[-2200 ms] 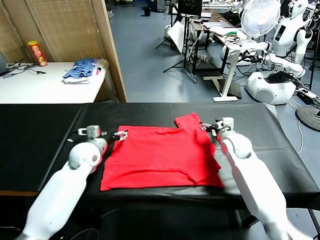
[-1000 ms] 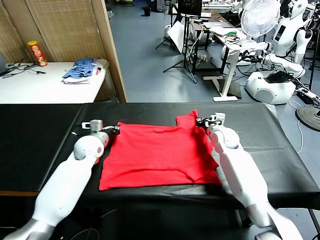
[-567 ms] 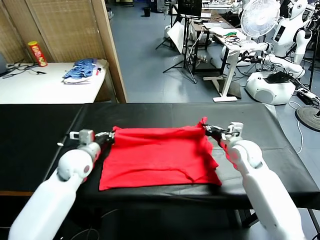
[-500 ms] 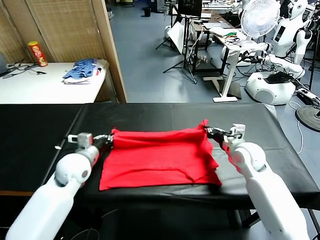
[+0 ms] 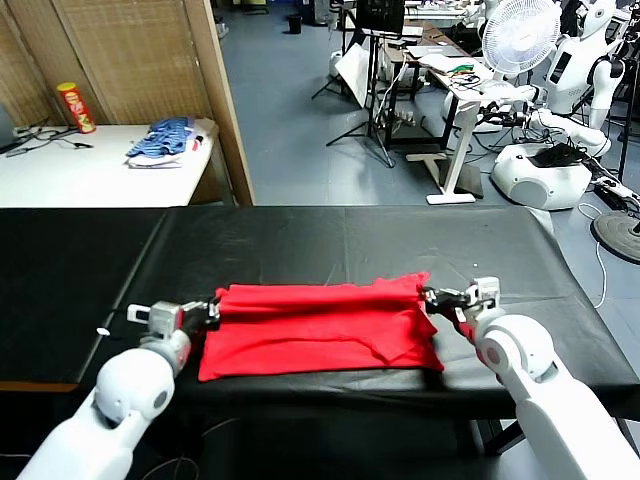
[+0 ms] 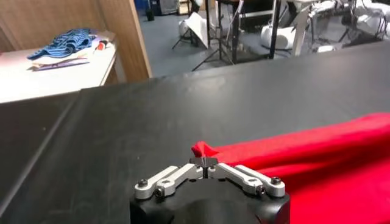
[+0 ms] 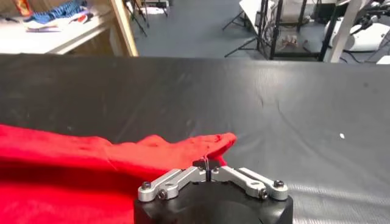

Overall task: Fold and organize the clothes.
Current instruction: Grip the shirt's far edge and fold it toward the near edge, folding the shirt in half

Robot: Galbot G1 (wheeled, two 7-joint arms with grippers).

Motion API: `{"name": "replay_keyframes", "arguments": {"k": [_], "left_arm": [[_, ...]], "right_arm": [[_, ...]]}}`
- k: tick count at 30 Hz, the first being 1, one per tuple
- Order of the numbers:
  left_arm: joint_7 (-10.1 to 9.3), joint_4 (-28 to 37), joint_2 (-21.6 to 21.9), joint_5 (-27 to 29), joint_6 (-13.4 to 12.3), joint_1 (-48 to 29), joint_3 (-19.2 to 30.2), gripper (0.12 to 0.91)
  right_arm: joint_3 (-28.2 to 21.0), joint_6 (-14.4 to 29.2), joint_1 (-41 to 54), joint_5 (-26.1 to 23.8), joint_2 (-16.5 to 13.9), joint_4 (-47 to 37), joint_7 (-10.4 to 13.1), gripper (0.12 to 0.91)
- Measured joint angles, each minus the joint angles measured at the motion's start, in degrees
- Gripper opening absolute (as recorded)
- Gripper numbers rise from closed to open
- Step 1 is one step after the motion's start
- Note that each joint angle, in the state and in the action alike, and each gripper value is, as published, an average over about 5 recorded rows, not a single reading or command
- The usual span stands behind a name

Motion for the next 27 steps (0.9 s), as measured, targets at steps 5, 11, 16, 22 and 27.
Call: {"name": "replay_keyframes", "arguments": {"k": [5, 11, 16, 22, 27], "left_arm": [[0.09, -1.23, -0.24, 2.65, 0.04, 2.67, -0.25, 0.126], [-0.05, -2.12, -0.69, 3.81, 1.03, 4.93, -0.27, 0.126], [-0.33, -3.34, -0.69, 3.51, 1.83, 6.06, -0.85, 0.186], [0.14, -4.82, -0.37, 2.39, 1.84, 6.16, -2.58, 0.488], [0.12, -3.06, -1.50, -1.33, 1.84, 3.56, -3.18, 0.748]], "right_arm": [[0.33, 0.00, -2.61, -1.86, -0.29, 2.58, -0.08, 0.122], [1.66, 0.00, -5.74, -3.73, -0.31, 4.83, -0.60, 0.144], [4.54, 0.00, -7.40, -3.35, -0.11, 6.42, -0.73, 0.372], [7.37, 0.01, -5.80, -3.84, 1.44, 5.52, 0.93, 0.697], [5.94, 0.01, -1.71, -7.18, 4.70, 1.13, 1.67, 0.794]]}}
